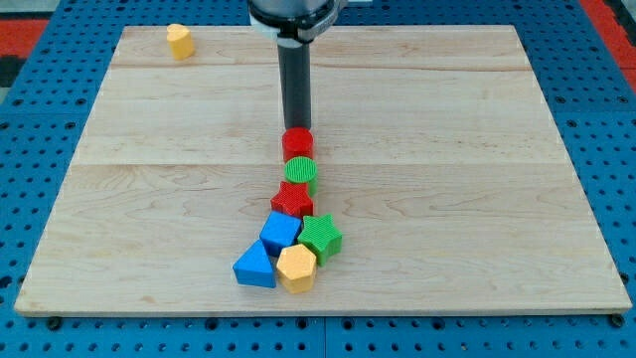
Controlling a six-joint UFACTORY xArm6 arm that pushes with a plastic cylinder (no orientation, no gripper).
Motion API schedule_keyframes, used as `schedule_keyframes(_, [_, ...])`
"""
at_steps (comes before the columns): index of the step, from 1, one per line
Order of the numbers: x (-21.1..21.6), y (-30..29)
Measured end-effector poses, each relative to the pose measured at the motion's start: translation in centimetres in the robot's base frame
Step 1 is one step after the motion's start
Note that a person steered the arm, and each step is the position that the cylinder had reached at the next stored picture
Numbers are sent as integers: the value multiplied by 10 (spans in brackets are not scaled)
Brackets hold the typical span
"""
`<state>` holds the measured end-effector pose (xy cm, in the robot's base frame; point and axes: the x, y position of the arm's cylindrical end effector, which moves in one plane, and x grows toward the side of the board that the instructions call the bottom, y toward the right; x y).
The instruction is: Push the yellow heart downwards
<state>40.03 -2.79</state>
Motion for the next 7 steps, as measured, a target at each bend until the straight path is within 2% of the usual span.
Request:
schedule_keyframes(2, [44, -13])
schedule_keyframes(3, [32, 3])
schedule_keyframes(4, [-1, -16])
schedule_keyframes(7, [-207, -95])
